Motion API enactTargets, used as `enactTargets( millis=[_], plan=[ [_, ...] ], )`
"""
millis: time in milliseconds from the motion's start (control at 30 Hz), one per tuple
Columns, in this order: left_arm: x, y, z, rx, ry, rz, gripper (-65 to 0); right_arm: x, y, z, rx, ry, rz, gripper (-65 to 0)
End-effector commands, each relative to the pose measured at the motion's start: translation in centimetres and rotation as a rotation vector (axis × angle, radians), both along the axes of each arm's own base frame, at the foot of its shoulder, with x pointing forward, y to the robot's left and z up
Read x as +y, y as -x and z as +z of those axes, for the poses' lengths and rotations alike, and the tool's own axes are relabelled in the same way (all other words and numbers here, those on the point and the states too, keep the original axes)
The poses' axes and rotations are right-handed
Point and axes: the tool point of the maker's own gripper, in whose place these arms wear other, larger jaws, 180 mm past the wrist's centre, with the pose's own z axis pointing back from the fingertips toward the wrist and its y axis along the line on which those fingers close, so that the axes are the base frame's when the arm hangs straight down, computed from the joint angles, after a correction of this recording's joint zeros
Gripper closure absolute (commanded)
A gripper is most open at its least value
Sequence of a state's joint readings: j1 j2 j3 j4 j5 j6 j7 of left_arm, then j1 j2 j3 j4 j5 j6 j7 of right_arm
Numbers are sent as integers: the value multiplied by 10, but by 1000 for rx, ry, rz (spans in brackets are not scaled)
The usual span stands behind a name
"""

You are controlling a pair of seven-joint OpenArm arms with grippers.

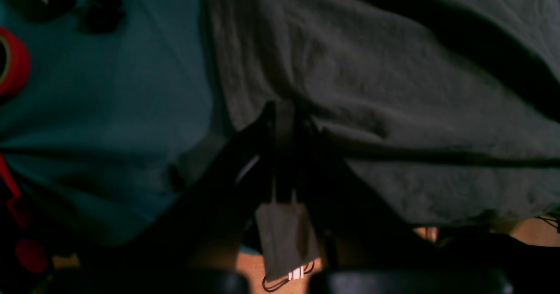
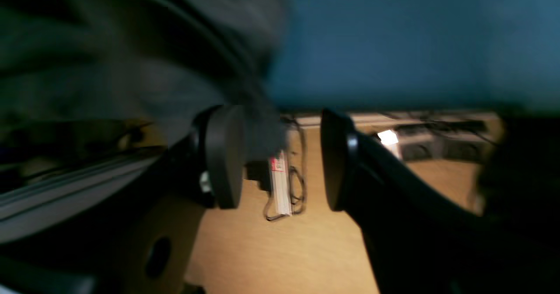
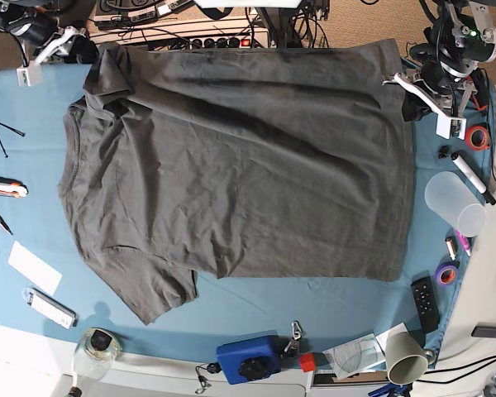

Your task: Fold the T-shirt properly

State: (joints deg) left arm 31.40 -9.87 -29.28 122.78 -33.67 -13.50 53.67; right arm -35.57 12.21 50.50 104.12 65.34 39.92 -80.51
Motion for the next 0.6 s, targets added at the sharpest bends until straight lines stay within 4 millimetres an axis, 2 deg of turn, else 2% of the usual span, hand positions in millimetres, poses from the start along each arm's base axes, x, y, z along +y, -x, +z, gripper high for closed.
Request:
enactTargets(
  millis=[0,267,400,567],
  plan=[
    [0,-5,10,-42,-3,-5,-12,-3,-3,7,-21,14,9,-284],
    [1,-8,12,-59,-3,-2,-12,2,-3,4,-14,5,24,-284],
    [1,-9,13,-67,-3,0,-12,24,-2,-13,43,-9,103,-284],
    [1,-8,12,-60,-3,-1,-12,26,-9,-30,47,96,140,-284]
  ],
)
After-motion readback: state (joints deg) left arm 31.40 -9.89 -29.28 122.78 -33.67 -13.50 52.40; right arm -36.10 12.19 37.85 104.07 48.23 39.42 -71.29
